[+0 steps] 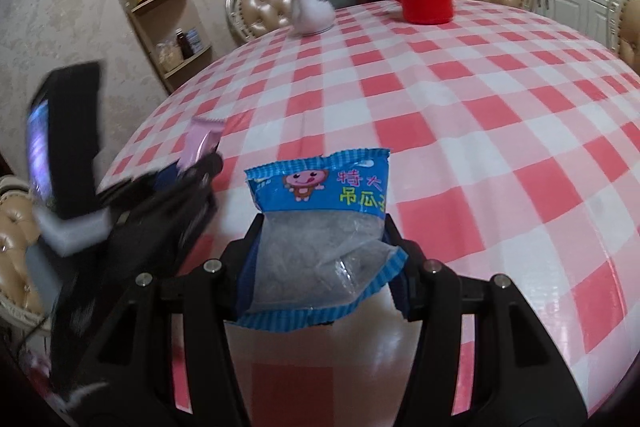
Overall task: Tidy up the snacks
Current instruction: 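Carry the pink bar with the left gripper while the right carries the blue-edged bag to the box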
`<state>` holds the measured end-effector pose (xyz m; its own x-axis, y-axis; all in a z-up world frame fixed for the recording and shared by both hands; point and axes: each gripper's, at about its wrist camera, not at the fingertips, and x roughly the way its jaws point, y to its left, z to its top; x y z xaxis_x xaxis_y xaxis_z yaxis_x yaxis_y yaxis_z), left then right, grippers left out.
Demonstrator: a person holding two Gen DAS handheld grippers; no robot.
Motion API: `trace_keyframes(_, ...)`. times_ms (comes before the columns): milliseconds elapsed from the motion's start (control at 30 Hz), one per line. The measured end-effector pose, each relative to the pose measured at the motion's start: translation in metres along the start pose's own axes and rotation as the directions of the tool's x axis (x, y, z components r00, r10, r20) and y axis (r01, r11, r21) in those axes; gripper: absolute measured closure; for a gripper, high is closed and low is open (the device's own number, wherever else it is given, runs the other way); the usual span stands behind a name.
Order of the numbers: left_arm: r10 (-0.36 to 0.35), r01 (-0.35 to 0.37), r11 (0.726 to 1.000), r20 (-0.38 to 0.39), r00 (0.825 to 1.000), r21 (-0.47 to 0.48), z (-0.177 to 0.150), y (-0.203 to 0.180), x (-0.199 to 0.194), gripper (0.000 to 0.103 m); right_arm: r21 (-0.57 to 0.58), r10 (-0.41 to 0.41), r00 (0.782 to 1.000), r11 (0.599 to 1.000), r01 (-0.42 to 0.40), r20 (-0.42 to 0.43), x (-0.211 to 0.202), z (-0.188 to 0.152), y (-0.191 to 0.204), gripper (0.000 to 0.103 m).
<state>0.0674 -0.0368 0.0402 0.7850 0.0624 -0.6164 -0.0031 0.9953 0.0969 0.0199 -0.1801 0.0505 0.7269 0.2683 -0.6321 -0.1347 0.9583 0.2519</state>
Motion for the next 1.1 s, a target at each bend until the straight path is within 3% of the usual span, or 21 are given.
trace_keyframes(433,0.021,-0.018,0.997,0.031,0.999,-0.077,-0.022,0.0,-0.034,0.083,0.061,-0.115,0.991,0.992,0.111,0.065,-0.028,-0.004,-0.034,0.046)
trace_keyframes(767,-0.033,0.038,0.994,0.055,0.998,-0.105,-0.043,-0.016,-0.068,0.083,0.106,-0.164,0.983,0.982,0.155,0.087,-0.054,-0.03,-0.056,0.046)
trace_keyframes(867,-0.044,0.052,0.993,0.07,0.997,-0.106,-0.048,-0.023,-0.079,0.083,0.119,-0.188,0.972,0.978,0.172,0.138,-0.082,-0.041,-0.062,0.046)
trace_keyframes(1100,-0.126,0.138,0.986,0.117,0.985,-0.095,-0.065,-0.048,-0.115,0.083,0.11,-0.19,0.968,0.979,0.174,0.165,-0.123,-0.06,-0.071,0.046)
